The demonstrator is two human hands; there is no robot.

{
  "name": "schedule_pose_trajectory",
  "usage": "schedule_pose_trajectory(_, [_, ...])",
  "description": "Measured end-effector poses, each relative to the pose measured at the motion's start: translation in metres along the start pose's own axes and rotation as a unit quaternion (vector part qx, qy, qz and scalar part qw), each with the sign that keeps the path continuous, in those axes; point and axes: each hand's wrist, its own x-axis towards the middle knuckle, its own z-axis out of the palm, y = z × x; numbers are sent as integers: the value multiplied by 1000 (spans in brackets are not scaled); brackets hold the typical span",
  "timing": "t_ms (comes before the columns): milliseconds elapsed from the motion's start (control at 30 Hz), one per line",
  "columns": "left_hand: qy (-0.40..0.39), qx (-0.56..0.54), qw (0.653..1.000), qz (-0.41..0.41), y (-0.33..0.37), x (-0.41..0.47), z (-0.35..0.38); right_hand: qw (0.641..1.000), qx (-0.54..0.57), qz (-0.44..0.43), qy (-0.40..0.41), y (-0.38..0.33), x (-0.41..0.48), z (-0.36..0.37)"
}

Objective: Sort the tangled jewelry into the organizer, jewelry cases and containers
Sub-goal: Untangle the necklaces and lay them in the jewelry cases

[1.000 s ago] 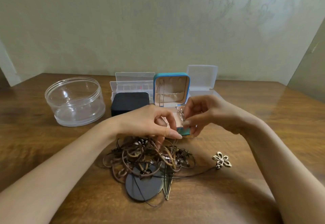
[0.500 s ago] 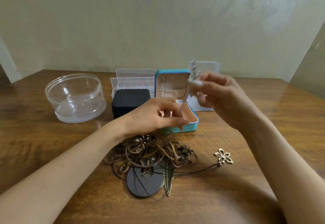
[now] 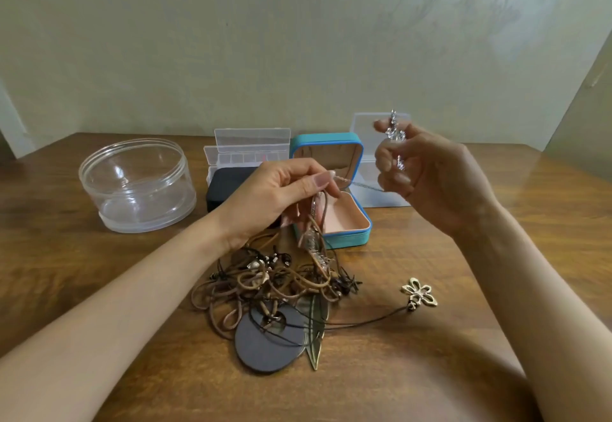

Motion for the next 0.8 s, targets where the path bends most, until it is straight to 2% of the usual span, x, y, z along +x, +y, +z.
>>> schedule_pose_trajectory(167, [9,5,1000,-18,-5,2,0,993,-93,53,-49,8,1,2])
schedule_pose_trajectory(300, [-25,-32,999,-29,-1,-1,1,957,-255,68,-124,11,-3,7])
schedule_pose_trajectory(433, [-48,-24,998,-29,-3,-2,0,936,-327,71,-108,7,-5,7])
schedule_pose_trajectory(500, [-65,-32,997,-29,-3,-2,-2,948,-294,55,-104,5,-4,4])
schedule_pose_trajectory(633, [-93,-53,994,-37,-4,-3,-4,991,-114,14,-66,3,0,-6])
schedule_pose_trajectory(700, [-100,-39,994,-37,-3,-3,-4,997,-65,6,-48,2,1,-10])
schedule_pose_trajectory(800, [-109,-15,993,-35,-2,-4,-4,996,-41,0,-76,3,4,-13])
